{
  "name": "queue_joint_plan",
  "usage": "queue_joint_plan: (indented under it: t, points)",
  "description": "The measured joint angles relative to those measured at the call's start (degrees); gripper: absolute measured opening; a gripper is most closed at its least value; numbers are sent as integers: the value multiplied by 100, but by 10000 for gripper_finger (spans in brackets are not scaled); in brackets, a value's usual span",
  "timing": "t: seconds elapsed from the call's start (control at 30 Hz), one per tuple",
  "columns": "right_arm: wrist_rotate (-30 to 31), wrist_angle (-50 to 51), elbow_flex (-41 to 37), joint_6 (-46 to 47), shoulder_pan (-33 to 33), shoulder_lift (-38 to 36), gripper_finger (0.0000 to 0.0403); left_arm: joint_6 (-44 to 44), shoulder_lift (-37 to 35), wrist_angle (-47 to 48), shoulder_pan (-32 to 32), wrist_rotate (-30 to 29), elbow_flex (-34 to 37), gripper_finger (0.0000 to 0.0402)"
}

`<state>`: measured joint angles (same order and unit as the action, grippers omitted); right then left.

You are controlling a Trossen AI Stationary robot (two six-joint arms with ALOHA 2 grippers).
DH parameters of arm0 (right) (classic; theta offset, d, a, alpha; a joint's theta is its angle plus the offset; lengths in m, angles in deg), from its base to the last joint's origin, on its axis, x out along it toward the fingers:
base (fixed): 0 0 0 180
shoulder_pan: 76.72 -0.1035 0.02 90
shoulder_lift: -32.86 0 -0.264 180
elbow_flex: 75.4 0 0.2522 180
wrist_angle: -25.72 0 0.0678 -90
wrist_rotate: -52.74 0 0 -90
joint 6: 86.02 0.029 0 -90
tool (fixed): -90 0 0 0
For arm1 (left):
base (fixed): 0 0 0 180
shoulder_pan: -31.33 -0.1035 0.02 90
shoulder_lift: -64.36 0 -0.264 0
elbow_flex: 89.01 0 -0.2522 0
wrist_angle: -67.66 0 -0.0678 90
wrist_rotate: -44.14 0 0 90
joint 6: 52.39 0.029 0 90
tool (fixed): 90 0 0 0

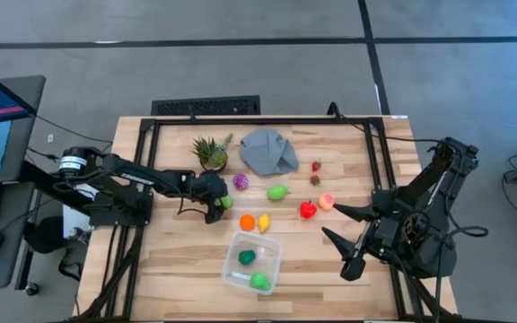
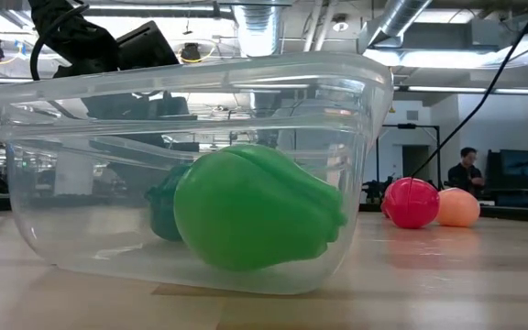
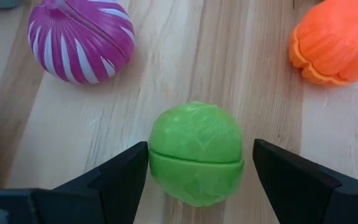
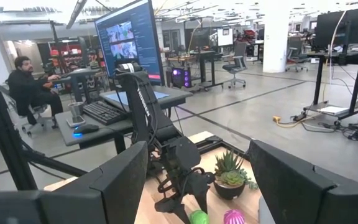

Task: Pick and placing Produce into tupperware
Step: Put the cabbage into the transparent bin

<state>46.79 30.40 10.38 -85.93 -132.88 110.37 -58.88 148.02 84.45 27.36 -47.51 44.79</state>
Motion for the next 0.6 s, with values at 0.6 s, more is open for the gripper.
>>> queue_joint_plan:
  t: [0.6]
  points:
    - [-4,50,-1,204,-3,4,306,258,964,668,92,-130,-911,282]
